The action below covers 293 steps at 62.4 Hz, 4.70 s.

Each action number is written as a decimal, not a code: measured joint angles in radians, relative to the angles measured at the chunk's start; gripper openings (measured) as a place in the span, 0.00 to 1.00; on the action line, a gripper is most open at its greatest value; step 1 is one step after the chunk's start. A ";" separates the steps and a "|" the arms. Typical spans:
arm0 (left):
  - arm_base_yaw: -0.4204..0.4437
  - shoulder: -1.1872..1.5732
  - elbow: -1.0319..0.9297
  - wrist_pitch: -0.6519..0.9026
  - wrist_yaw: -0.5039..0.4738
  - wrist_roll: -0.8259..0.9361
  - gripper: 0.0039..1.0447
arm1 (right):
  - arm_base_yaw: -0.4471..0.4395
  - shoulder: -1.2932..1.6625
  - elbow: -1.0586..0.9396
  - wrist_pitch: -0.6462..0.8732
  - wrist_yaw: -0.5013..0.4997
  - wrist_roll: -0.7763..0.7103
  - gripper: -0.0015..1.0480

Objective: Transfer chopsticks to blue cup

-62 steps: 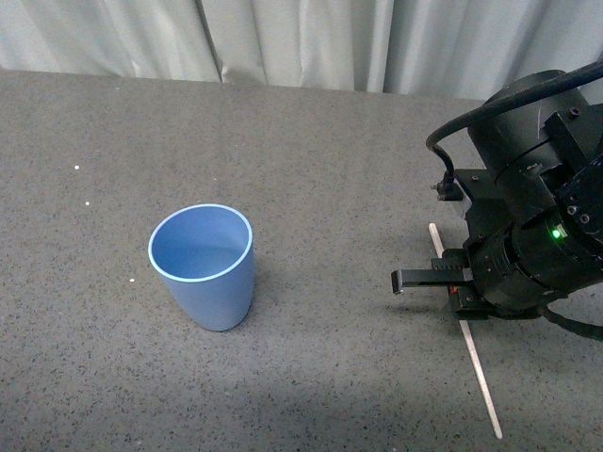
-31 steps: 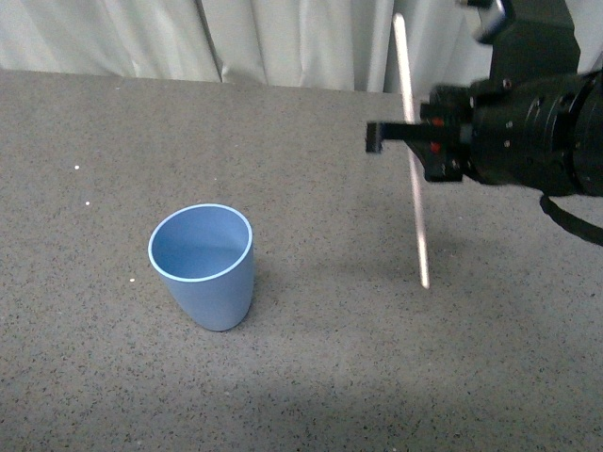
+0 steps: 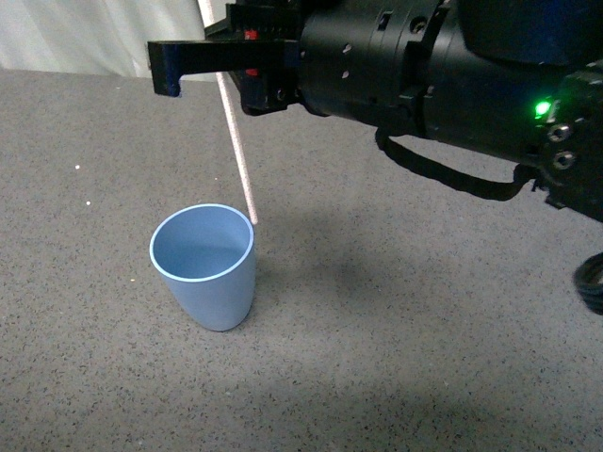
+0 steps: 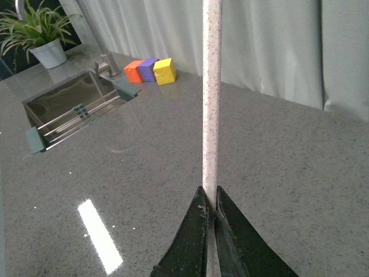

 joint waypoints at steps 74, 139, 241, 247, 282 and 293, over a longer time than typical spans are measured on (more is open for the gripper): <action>0.000 0.000 0.000 0.000 0.000 0.000 0.94 | 0.038 0.105 0.013 -0.032 -0.018 -0.016 0.71; 0.000 0.000 0.000 0.000 0.000 0.000 0.94 | -0.468 -0.757 -0.725 0.078 0.458 -0.202 0.16; 0.000 0.000 0.000 0.000 0.000 0.000 0.94 | -0.575 -1.754 -0.830 -0.789 0.353 -0.206 0.01; 0.000 0.000 0.000 0.000 0.000 0.000 0.94 | -0.575 -1.871 -0.829 -0.941 0.351 -0.206 0.01; 0.000 0.000 0.000 0.000 0.000 0.000 0.94 | -0.575 -1.913 -0.829 -0.954 0.351 -0.208 0.70; 0.000 0.000 0.000 0.000 0.000 0.000 0.94 | -0.575 -1.913 -0.829 -0.954 0.351 -0.207 0.92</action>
